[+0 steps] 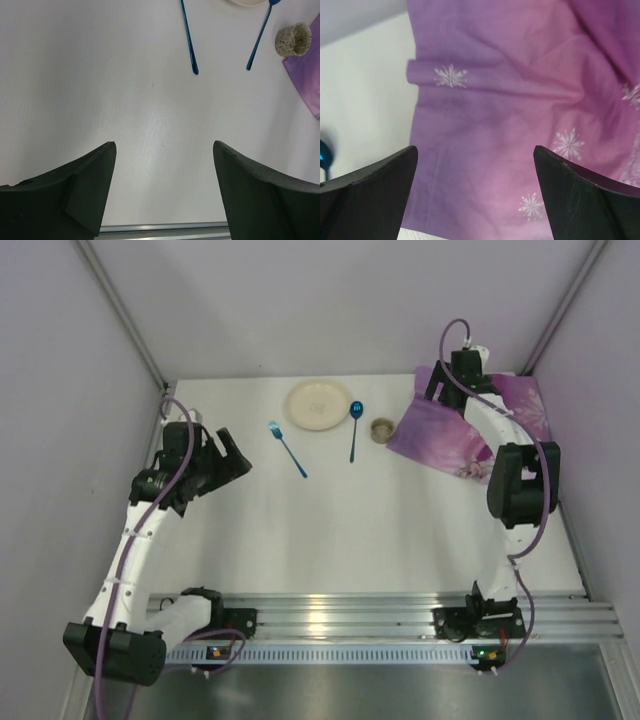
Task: Set the dinner table for one person
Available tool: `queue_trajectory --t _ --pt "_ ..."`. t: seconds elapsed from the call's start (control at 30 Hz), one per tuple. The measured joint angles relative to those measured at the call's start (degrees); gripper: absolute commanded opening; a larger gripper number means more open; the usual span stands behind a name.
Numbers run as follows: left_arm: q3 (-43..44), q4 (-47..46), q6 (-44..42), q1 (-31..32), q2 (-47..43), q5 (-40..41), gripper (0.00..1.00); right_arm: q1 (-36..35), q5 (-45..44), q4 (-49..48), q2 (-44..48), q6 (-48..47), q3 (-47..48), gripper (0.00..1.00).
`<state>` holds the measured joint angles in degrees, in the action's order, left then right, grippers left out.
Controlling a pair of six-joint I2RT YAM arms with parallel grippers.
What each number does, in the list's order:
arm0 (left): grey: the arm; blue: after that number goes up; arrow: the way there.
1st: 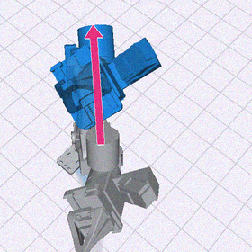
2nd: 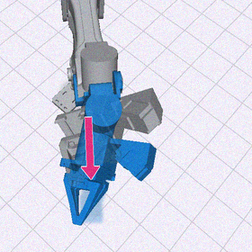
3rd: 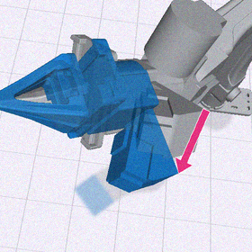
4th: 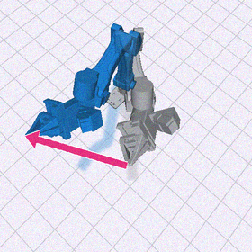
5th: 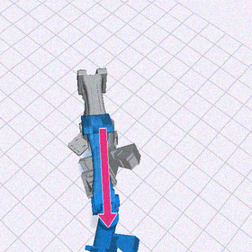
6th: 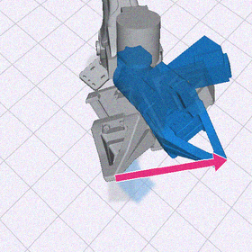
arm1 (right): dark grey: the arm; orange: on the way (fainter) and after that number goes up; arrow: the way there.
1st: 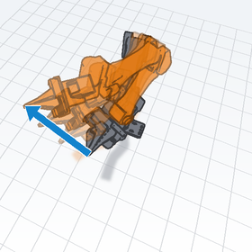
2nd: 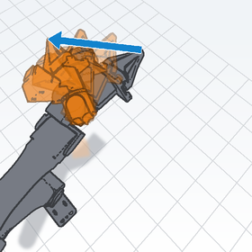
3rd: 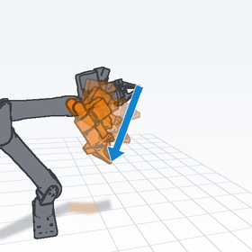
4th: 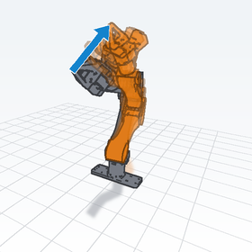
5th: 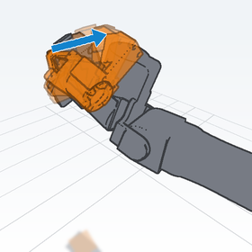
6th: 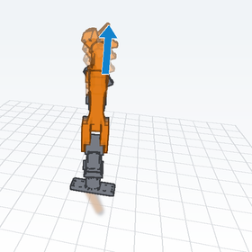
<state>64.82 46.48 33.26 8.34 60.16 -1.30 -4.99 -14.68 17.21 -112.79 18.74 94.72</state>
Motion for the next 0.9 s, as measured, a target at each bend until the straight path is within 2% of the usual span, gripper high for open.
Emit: queue_trajectory --t 0.17,0.37,0.47,0.57,0.7,0.77,0.8,0.9 --pt "-1.68 -0.09 0.79 0.00 -1.57 -0.44 0.83 0.22 1.75 10.60 -10.05 2.34 7.43 1.00" --pt "-1.79 -0.09 1.16 0.00 -2.64 -0.24 0.83 0.26 2.91 17.49 -14.64 3.61 10.40 1.00" --pt "-1.84 -0.09 1.20 0.00 -2.64 -0.15 0.83 0.28 3.93 19.28 -15.32 3.61 10.40 0.93" --pt "-2.01 -0.11 1.33 0.00 -2.64 -0.13 0.83 0.28 5.42 20.17 -16.46 3.56 10.40 0.77" --pt "-2.51 -0.09 1.36 0.00 -2.62 -0.13 0.83 0.31 6.05 20.48 -17.16 3.21 10.73 0.42" --pt "-2.58 -0.09 1.31 0.00 -2.64 -0.15 0.83 0.42 6.54 20.50 -17.16 3.37 10.69 0.32" --pt "-2.58 -0.09 1.31 0.00 -2.64 -0.15 0.83 0.44 6.88 20.50 -17.16 3.43 10.67 0.19" --pt "-2.62 -0.09 1.18 0.00 -2.67 -0.15 0.83 0.87 7.37 19.58 -16.65 3.76 9.40 0.00"
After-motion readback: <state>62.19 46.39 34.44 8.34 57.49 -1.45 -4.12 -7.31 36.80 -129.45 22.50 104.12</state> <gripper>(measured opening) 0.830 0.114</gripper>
